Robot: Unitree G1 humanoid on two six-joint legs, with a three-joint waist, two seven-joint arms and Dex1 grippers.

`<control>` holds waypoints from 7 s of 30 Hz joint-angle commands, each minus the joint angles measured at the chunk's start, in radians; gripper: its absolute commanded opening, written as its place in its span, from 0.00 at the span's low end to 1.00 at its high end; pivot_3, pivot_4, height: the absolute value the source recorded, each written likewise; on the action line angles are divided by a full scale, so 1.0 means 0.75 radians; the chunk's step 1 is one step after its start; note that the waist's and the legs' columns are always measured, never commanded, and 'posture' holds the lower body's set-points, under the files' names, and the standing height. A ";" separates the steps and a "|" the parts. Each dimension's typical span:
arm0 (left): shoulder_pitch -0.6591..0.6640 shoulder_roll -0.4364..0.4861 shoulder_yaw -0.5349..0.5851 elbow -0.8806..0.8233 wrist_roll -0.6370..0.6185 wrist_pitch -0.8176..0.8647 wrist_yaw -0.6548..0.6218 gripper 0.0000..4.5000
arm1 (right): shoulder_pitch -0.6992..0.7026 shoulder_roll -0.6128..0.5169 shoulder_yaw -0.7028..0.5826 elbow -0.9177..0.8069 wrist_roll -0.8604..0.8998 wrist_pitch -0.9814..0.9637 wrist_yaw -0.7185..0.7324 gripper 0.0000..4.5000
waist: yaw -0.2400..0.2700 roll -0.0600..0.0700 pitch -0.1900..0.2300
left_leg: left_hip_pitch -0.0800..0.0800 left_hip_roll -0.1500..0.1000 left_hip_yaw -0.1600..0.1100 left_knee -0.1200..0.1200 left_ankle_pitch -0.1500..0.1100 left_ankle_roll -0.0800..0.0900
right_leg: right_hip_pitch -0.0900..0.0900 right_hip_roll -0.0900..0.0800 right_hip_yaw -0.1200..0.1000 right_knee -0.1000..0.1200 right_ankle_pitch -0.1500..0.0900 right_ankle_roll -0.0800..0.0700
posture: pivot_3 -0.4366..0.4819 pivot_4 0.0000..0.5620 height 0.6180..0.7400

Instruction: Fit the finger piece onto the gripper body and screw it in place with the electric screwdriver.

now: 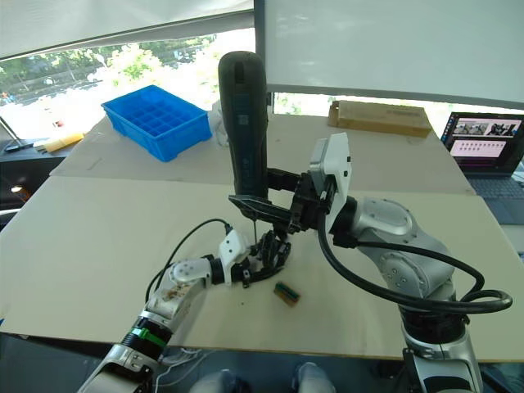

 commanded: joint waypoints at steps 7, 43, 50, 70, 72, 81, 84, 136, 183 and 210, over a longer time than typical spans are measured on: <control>0.036 0.008 -0.049 0.037 0.015 0.048 -0.040 0.51 | 0.023 0.014 -0.007 -0.048 -0.051 -0.029 0.005 0.42 | 0.000 0.000 0.000 | 0.000 0.000 0.000 0.000 0.000 0.000 | 0.000 0.000 0.000 0.000 0.000 0.000 | 0.48 0.27 1.00; 0.046 0.002 -0.057 0.000 0.016 0.081 -0.033 0.51 | 0.064 0.039 0.018 -0.059 -0.158 -0.050 0.055 0.42 | 0.000 0.000 0.000 | 0.000 0.000 0.000 0.000 0.000 0.000 | 0.000 0.000 0.000 0.000 0.000 0.000 | 0.48 0.27 1.00; 0.045 0.002 -0.055 -0.001 0.016 0.086 -0.033 0.51 | 0.061 0.050 0.021 -0.068 -0.144 -0.035 0.053 0.42 | 0.001 0.000 0.000 | 0.000 0.000 0.000 0.000 0.000 0.000 | 0.000 0.000 0.000 0.000 0.000 0.000 | 0.48 0.27 1.00; 0.040 -0.001 -0.053 0.006 0.016 0.083 -0.031 0.51 | 0.100 0.074 0.022 -0.021 -0.195 -0.050 0.037 0.42 | 0.001 0.000 0.000 | 0.000 0.000 0.000 0.000 0.000 0.000 | 0.000 0.000 0.000 0.000 0.000 0.000 | 0.48 0.27 1.00; 0.041 -0.001 -0.053 0.003 0.016 0.083 -0.030 0.51 | 0.112 0.078 0.019 -0.011 -0.202 -0.043 0.024 0.42 | 0.001 0.000 0.000 | 0.000 0.000 0.000 0.000 0.000 0.000 | 0.000 0.000 0.000 0.000 0.000 0.000 | 0.48 0.27 1.00; 0.041 -0.001 -0.053 0.006 0.015 0.083 -0.032 0.51 | 0.156 0.109 0.011 0.042 -0.216 -0.005 -0.059 0.42 | 0.001 0.001 -0.001 | 0.001 0.000 0.000 0.000 0.000 0.000 | 0.001 0.000 0.000 0.000 0.000 0.000 | 0.48 0.27 1.00; 0.040 -0.001 -0.054 0.008 0.015 0.082 -0.034 0.51 | 0.173 0.092 0.038 0.050 -0.245 0.000 -0.055 0.42 | 0.001 0.002 -0.001 | 0.001 0.000 0.000 -0.001 0.000 0.000 | 0.001 0.000 0.000 0.000 0.000 0.000 | 0.48 0.27 1.00; 0.043 -0.006 -0.056 0.026 0.018 0.076 -0.028 0.51 | 0.250 0.039 0.183 0.058 -0.313 0.017 -0.071 0.42 | 0.006 0.010 -0.029 | 0.015 0.001 -0.002 -0.011 -0.001 -0.001 | 0.010 -0.010 0.002 -0.003 -0.004 -0.003 | 0.48 0.27 1.00; 0.339 0.701 0.467 -0.133 -0.468 -0.078 -0.724 0.99 | 0.961 -1.189 -0.881 0.427 0.194 0.597 0.568 0.42 | 0.012 0.008 -0.012 | -0.008 0.002 -0.006 -0.010 -0.001 0.000 | -0.011 -0.013 0.003 -0.005 -0.013 -0.007 | 0.48 0.27 1.00; 0.368 0.839 0.664 -0.131 -0.478 0.017 -0.648 1.00 | 0.219 -1.020 0.162 1.045 -0.580 0.509 0.609 0.71 | -0.023 0.021 0.013 | -0.018 0.001 0.005 -0.009 0.004 -0.008 | -0.024 0.001 0.001 0.000 -0.007 -0.002 | 0.48 0.27 1.00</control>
